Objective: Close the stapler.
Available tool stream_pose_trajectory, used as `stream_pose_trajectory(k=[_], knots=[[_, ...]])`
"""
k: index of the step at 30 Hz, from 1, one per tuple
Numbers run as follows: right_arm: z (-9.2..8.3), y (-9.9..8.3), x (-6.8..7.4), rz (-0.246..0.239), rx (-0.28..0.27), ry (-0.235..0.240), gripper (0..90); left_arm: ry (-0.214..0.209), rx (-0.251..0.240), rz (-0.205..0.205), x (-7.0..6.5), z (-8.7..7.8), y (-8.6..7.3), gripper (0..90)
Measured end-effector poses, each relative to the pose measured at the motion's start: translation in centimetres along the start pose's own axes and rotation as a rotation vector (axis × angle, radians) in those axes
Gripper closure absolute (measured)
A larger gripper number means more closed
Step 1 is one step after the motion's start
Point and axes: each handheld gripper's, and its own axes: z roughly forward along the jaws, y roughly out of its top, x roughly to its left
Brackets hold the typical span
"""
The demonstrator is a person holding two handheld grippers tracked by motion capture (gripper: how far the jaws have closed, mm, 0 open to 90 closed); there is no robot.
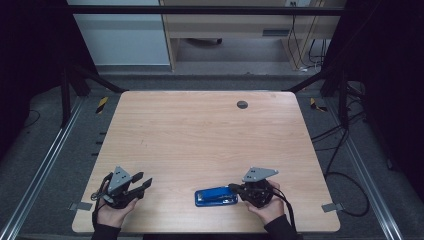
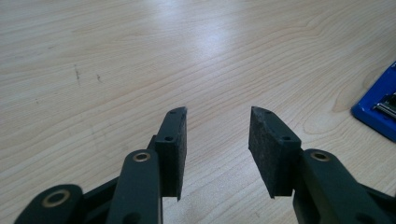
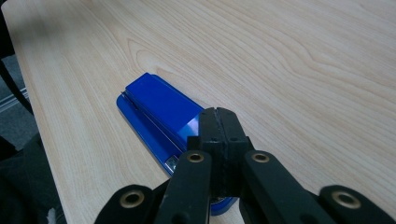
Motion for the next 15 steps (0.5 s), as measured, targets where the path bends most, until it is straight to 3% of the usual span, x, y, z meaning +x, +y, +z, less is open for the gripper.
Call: stream_pose_trajectory(k=[4,6,15], knots=[[-0.5,0.1,-0.2,0.011,-0.060,0.022,90.0,-0.001,0.000,0.001,0.0,0.0,0.0,56.9],[-0.7,0.2,-0.2,-0.001,-0.061,-0.008,90.0,-0.002,0.002,0.004,0.0,0.1,0.0,56.9],[-1.7,0.2,-1.1,0.016,-0.116,-0.037,90.0,-0.005,0.000,0.003,0.0,0.1,0.0,56.6]])
